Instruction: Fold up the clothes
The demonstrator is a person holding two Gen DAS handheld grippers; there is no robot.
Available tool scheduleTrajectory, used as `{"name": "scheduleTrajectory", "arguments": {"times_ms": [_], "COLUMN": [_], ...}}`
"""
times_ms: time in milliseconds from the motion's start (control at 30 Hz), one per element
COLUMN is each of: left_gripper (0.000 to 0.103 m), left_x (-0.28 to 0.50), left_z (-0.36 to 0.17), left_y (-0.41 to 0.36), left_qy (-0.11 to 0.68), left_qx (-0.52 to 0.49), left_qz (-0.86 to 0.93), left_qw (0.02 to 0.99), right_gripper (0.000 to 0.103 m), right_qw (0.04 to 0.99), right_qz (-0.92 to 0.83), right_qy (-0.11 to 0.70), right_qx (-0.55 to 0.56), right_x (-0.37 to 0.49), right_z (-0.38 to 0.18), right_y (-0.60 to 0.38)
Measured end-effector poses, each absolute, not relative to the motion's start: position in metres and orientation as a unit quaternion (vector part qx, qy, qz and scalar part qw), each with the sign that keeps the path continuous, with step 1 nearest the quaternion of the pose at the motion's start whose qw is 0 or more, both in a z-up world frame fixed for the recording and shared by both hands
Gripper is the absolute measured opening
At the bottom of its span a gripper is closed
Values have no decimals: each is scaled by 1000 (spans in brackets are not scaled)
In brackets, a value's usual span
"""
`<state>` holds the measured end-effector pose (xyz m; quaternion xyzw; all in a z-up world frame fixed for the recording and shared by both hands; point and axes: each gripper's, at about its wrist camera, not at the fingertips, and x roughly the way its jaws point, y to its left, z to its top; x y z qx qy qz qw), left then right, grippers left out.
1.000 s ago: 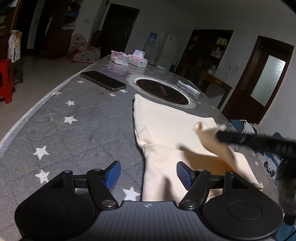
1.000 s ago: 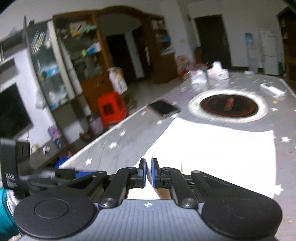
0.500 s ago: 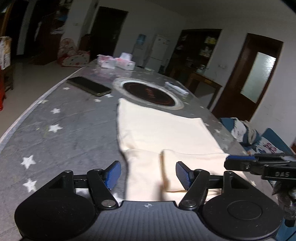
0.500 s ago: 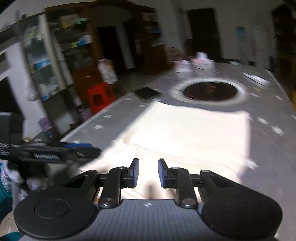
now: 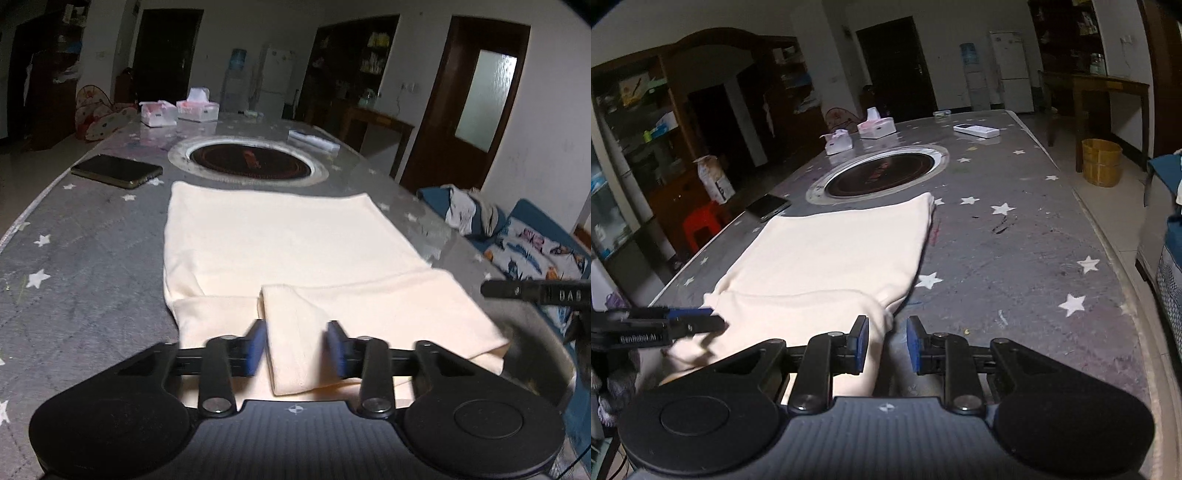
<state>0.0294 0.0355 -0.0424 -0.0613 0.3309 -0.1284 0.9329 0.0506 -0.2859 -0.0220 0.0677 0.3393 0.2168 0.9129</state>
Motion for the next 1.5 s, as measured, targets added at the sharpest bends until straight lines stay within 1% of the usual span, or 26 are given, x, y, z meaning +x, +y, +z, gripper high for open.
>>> {"name": "scheduleTrajectory", "arguments": {"times_ms": [33, 100, 133, 267, 367, 467, 567, 667, 700, 800, 867, 967, 1167, 1300, 1400, 1433, 1500], "left_gripper": [19, 9, 6, 5, 5, 6, 6, 6, 9, 10, 10, 12, 14, 20, 28, 28, 28], "left_x": [30, 28, 28, 20, 12, 16, 23, 26, 27, 31, 32, 32, 26, 24, 28, 29, 32], "left_z": [-44, -42, -40, -15, 6, 5, -8, -16, -17, -23, -27, -33, -21, -12, -17, -21, -30], "left_y": [34, 34, 34, 37, 41, 45, 48, 49, 50, 52, 54, 58, 56, 47, 37, 34, 30], "left_qy": [332, 331, 331, 301, 271, 281, 312, 324, 328, 335, 342, 354, 337, 319, 329, 335, 350], "left_qx": [-57, -52, -54, -64, -73, -73, -75, -73, -74, -68, -64, -61, -59, -63, -65, -61, -55], "left_qz": [-126, -124, -124, -128, -132, -125, -113, -108, -107, -100, -96, -91, -77, -105, -140, -143, -144], "left_qw": [933, 934, 934, 943, 951, 949, 940, 937, 936, 934, 932, 929, 937, 940, 932, 929, 924], "right_gripper": [22, 22, 22, 22, 22, 22, 22, 22, 22, 22, 27, 28, 28, 28, 31, 34, 34], "right_qw": [913, 913, 913, 914, 917, 917, 916, 916, 916, 915, 916, 919, 921, 913, 907, 906, 904], "right_qz": [216, 213, 211, 204, 206, 211, 217, 226, 229, 229, 224, 216, 240, 265, 279, 280, 282], "right_qy": [339, 339, 339, 338, 332, 330, 330, 326, 325, 331, 334, 329, 306, 309, 315, 317, 321], "right_qx": [69, 74, 77, 88, 85, 80, 73, 61, 56, 29, 13, 9, -7, -20, -26, -28, -34], "right_x": [52, 58, 61, 66, 65, 67, 70, 71, 71, 77, 79, 78, 62, 56, 53, 51, 49], "right_z": [-23, -27, -28, -33, -32, -32, -33, -33, -32, -38, -43, -40, -20, -20, -24, -25, -28], "right_y": [-287, -286, -285, -286, -286, -283, -278, -270, -266, -257, -254, -255, -248, -234, -224, -222, -221]}}
